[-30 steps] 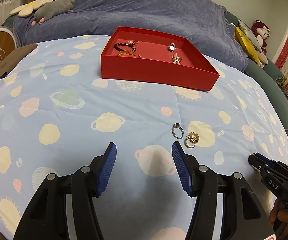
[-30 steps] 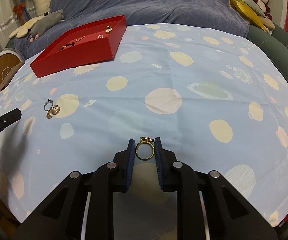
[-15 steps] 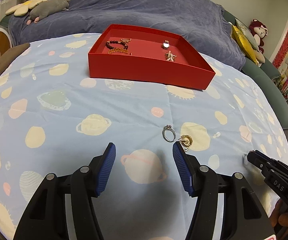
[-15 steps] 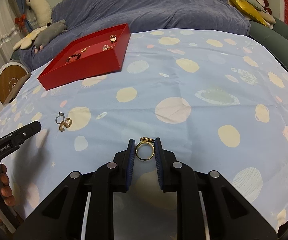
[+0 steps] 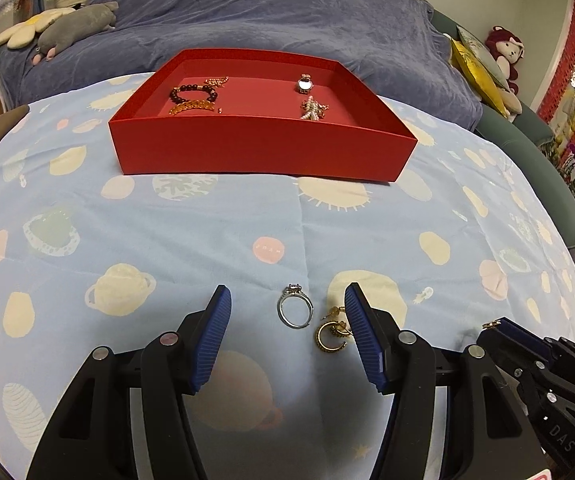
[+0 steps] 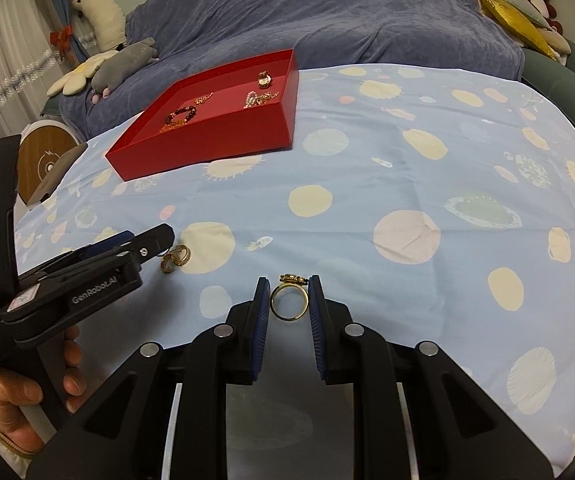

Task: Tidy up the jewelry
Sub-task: 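Lower the left gripper onto the silver ring and close it while the right gripper holds the gold ring, then carry the silver ring and gold ring over the red box with both grippers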

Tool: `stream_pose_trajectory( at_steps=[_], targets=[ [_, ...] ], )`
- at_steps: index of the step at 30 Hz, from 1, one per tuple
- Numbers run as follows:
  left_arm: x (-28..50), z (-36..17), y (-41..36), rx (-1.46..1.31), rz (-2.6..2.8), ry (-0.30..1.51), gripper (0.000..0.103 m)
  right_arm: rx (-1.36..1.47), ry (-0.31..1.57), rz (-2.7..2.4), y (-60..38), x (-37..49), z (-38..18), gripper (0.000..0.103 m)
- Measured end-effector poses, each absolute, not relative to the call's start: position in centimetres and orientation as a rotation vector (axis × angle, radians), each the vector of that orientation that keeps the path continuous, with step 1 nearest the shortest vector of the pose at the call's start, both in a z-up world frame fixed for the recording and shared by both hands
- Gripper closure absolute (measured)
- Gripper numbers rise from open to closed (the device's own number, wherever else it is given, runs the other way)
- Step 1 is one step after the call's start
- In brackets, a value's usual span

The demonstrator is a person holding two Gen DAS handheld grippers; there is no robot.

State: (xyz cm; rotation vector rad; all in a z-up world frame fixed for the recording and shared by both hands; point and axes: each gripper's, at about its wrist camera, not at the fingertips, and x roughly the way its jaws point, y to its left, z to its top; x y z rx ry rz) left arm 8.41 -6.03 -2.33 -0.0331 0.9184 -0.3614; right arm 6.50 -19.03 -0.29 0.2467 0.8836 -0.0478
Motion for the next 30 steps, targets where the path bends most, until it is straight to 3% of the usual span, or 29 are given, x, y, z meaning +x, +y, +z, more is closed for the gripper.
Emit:
stream_pose_trajectory(
  at_steps=[5,11,20,30],
  targets=[
    [8.6,-2.5,-6.1,0.013,-0.323,0.897,0.057,0.255,0.882,-0.042,-18.9,6.6,-0.2,0.084],
    [8.6,-2.6,-5.6,0.045,-0.295,0.897,0.077,0.265,0.877,-0.037,-18.7,6.7,0.0,0.084],
    [8.1,-2.1,-5.6,-0.011,-0.342,0.917,0.076,0.267,0.874,-0.025,-18.0,6.8,0.1,0.084],
    [7.4,-2.7,-8.4,0.199,-0.305,0.886,0.077,0.267,0.871,-0.023,-17.8,6.7,0.1,0.084]
  ],
)
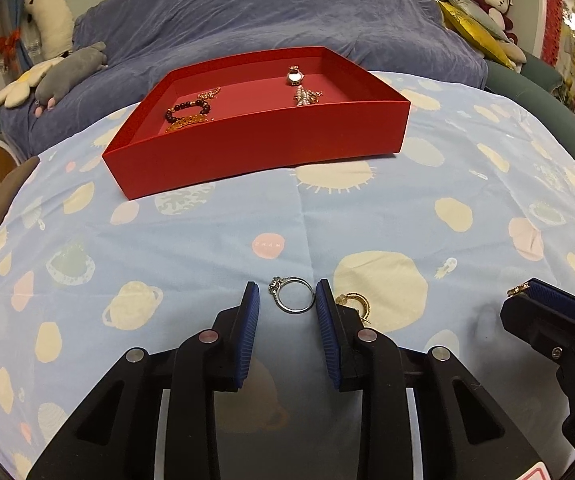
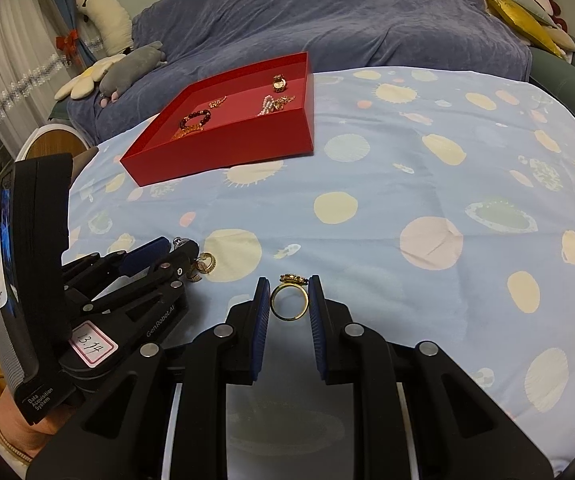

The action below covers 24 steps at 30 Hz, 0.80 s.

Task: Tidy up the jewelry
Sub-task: 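Carry the silver ring and gold ring over the red box with both grippers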

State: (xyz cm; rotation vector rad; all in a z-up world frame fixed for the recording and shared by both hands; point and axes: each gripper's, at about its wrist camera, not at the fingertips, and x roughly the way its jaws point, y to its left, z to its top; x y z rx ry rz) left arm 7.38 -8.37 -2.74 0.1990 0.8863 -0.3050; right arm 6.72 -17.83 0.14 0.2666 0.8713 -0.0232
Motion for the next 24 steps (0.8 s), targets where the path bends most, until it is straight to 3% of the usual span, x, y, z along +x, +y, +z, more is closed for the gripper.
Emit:
stream_pose_trajectory(
  at_steps=[2,12,24],
  targets=[
    [7.4,-2.7,-8.1,0.197,-0.307,0.886,0.082,0.268,0.871,-0.023,-17.8,6.7,0.2,0.084],
    [7.5,-1.8,-5.7,0.062,-0.341,0.909,0.083,0.280,0.855,-0.009,-17.4,6.8,0.8,0.084],
    [7.0,3.6,-3.0,-0.041,-0.387,0.825,0.083,0.286,0.821,0.065,-15.6,8.1,2.8,0.084]
  ],
)
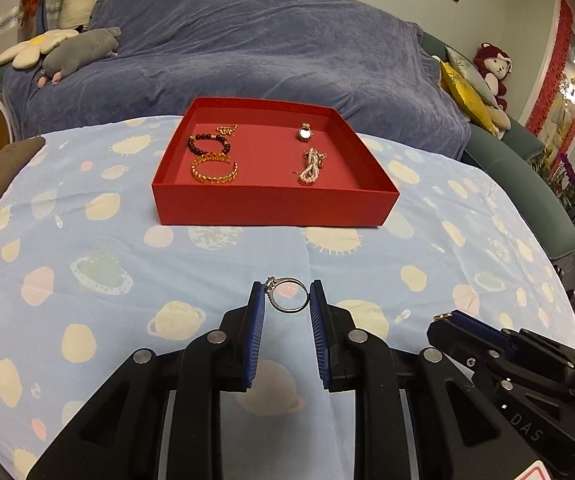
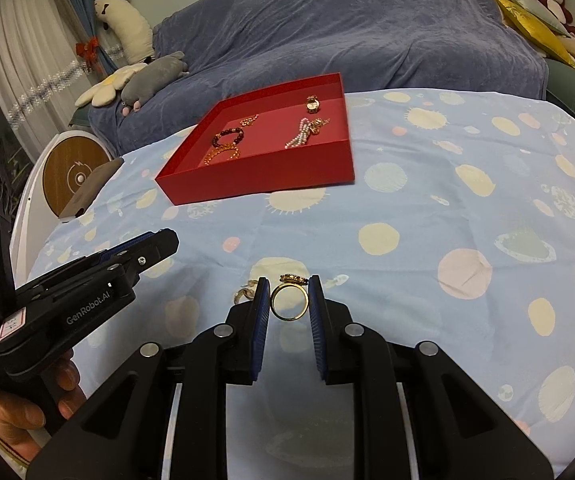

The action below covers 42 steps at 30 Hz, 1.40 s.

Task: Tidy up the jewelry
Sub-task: 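Carry the silver ring and gold ring over the red box with both grippers, then open the right gripper to drop the gold ring while the left gripper releases the silver ring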

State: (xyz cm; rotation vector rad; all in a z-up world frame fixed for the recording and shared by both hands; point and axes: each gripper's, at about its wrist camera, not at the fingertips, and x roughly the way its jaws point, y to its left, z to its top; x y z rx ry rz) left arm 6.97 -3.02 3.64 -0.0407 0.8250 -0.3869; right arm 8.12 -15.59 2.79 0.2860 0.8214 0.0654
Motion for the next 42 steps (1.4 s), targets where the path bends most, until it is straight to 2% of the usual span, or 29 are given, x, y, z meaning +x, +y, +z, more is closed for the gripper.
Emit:
stream_pose_trajectory(
  at_steps=[9,15,26,42],
  targets=[
    [11.5,7.2,-1.4,-0.043,-0.372,0.783,0.083,0.241,0.775,0.118,-15.7,13.1,6.9,0.084],
    [16.8,7.5,-1.0,-0.040,-0.337,0.755,0.083,0.219,0.720,0.113,-16.9,18.8,8.7,0.084],
    [22.5,4.1,-1.9,0.008,-0.319,0.794,0.083,0.221,0.792,0.081,-18.6,25.8,4.6,0.084],
    [25.4,2.1,-6.7,0.017,-0.396,0.817,0.083,0.180,0.849,0.090,-17.8,27.7,2.2,0.084]
  ],
)
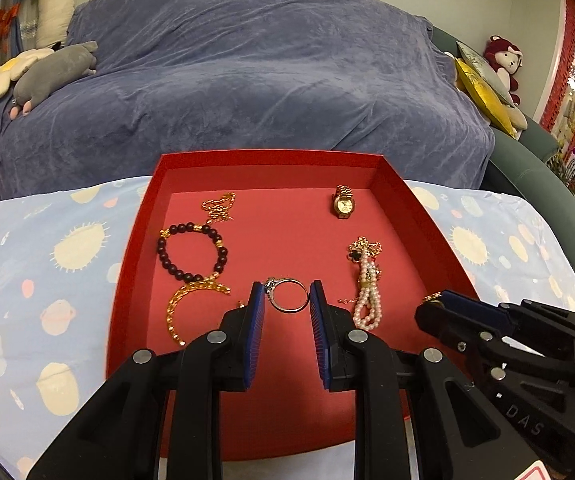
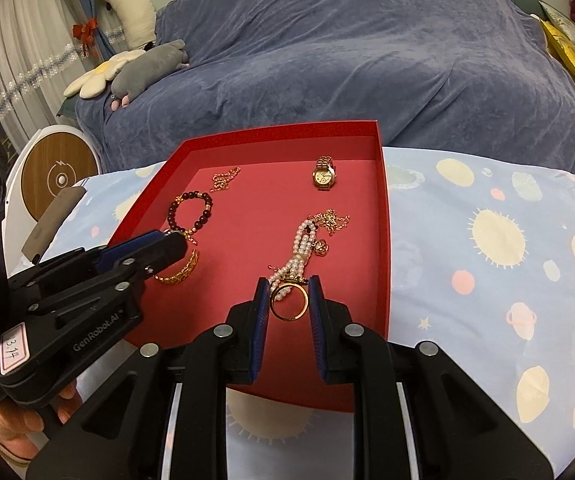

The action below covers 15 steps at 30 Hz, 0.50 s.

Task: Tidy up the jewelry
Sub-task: 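Open the right gripper to drop the gold ring while the left gripper releases the silver ring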

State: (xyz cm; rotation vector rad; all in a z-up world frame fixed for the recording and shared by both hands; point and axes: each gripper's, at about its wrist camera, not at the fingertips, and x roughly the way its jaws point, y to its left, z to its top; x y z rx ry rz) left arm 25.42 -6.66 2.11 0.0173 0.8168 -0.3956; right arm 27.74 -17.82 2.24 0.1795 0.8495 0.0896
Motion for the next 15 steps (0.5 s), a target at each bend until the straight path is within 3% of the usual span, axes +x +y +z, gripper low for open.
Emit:
stream_pose_trajectory(
  at_steps=[15],
  targets=[
    [28.6,0.1,-6.7,0.039,-0.416,0.872,0.082,0.164,0.847,0.118,-16.6,32.1,1.5,0.084]
  ],
)
